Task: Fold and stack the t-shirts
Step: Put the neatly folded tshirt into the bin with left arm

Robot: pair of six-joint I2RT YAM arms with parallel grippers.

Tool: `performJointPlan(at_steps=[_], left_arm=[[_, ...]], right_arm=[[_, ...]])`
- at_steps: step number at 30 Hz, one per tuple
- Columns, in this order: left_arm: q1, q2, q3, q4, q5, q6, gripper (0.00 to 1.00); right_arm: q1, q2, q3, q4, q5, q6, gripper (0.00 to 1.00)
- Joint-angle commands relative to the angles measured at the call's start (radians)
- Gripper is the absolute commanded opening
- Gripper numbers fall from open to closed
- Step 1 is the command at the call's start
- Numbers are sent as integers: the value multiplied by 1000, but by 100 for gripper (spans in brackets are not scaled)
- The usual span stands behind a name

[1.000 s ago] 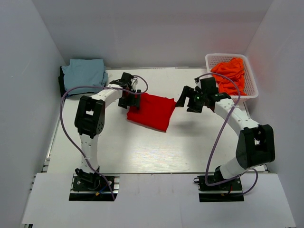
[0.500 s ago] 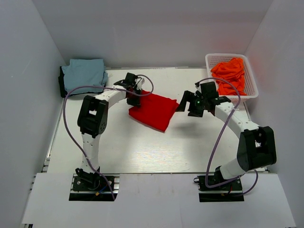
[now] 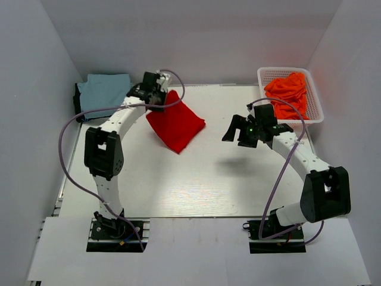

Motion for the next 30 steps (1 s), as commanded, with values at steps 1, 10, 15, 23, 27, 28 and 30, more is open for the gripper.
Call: performJointPlan(at_steps=[1, 10, 15, 23, 27, 28, 30], left_arm=[[67, -108, 107, -14, -23, 94, 0], [225, -55, 392, -99, 37, 228, 0], [326, -2, 503, -86, 75, 240, 0], [434, 87, 559, 12, 148, 262, 0], [480, 125, 559, 66, 167, 243, 0], [498, 134, 559, 66, 155, 234, 0], [515, 154, 569, 90, 118, 214, 0]], right_arm=[[-4, -55, 18, -21, 14, -29, 90], [-4, -125, 61, -78, 57, -47, 90], [-4, -125, 93, -93, 31, -44, 90], [-3, -90, 125, -105, 21, -43, 90], [-4, -44, 159, -116, 15, -47, 90], [-4, -30, 168, -113, 14, -44, 90], [-1, -10, 173, -101, 0, -43, 90]])
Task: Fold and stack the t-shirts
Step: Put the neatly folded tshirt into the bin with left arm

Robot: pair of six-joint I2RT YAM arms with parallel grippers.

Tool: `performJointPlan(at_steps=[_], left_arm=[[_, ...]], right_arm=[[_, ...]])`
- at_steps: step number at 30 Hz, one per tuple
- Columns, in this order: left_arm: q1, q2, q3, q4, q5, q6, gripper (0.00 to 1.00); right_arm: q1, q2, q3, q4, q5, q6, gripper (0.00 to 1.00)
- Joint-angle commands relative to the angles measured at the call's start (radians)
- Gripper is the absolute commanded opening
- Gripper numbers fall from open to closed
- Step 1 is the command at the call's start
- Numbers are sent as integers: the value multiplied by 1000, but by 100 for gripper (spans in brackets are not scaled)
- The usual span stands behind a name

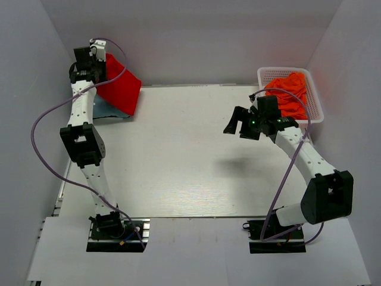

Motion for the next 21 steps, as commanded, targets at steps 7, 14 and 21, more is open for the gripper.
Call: performJointPlan(at_steps=[7, 14, 21], left_arm=[[116, 29, 59, 117, -91, -107, 0], [116, -69, -150, 229, -230, -140, 6], [106, -60, -129, 206, -342, -166, 99]], right_arm=[[2, 82, 67, 14, -59, 3, 90], [2, 104, 75, 28, -80, 11, 90], [2, 88, 72, 14, -71, 4, 90]])
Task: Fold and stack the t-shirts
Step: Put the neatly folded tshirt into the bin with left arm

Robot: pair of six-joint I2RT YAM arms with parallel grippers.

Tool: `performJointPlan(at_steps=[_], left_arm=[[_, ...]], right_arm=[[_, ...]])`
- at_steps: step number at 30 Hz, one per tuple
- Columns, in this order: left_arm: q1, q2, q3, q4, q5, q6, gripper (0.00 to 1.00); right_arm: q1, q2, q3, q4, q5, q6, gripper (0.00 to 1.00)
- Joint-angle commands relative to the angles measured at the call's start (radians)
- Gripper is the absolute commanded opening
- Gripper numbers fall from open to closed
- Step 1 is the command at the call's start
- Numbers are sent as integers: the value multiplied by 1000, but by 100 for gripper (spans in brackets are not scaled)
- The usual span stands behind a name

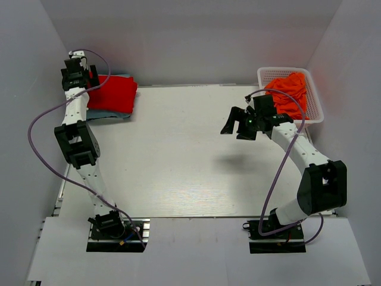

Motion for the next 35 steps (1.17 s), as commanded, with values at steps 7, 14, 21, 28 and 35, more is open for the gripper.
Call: performJointPlan(at_steps=[7, 14, 21, 28, 35], left_arm=[[-5, -66, 185, -135, -82, -170, 99], [-34, -277, 5, -118, 71, -243, 99], [-113, -446, -187, -156, 339, -349, 99], [-304, -987, -1033, 118, 432, -615, 99], [-404, -1240, -1151, -176, 276, -598, 99]], right_arm=[[2, -38, 20, 7, -15, -4, 90], [1, -107, -25, 7, 26, -10, 90], [4, -225, -130, 50, 58, 24, 90], [1, -398, -274, 44, 178, 33, 90], [2, -567, -442, 96, 181, 42, 90]])
